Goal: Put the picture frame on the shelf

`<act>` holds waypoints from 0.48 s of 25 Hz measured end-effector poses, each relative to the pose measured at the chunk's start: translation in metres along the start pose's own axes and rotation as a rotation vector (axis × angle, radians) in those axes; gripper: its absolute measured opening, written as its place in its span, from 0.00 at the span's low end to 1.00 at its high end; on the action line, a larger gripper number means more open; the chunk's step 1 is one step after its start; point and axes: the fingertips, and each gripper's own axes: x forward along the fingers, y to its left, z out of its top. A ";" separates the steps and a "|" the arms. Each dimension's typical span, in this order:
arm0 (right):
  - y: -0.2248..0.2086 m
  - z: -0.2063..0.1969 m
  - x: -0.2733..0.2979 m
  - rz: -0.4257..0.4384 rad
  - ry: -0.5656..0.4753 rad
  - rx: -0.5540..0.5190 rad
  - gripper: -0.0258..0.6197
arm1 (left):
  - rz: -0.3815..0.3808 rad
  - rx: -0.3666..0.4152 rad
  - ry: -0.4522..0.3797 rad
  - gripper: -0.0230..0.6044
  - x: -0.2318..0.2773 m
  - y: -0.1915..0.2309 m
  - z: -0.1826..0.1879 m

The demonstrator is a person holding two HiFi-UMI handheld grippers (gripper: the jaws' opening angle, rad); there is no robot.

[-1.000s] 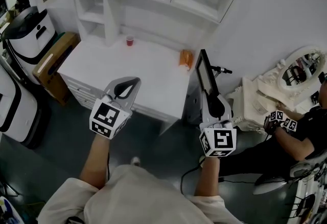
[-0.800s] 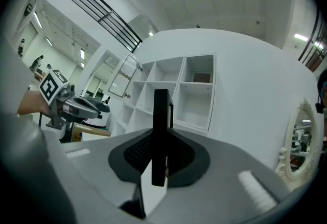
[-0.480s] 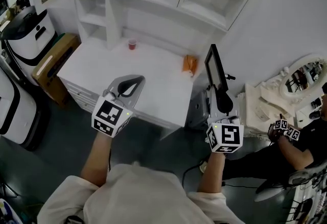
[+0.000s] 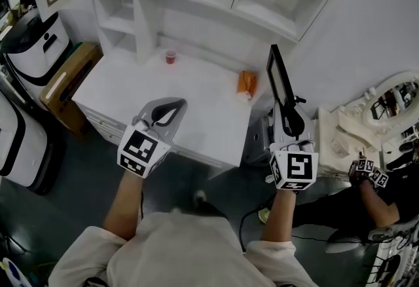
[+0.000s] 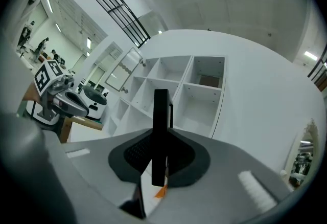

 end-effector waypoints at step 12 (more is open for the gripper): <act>-0.031 0.001 0.080 0.038 -0.055 -0.034 0.13 | 0.047 0.011 0.007 0.04 0.053 0.046 -0.005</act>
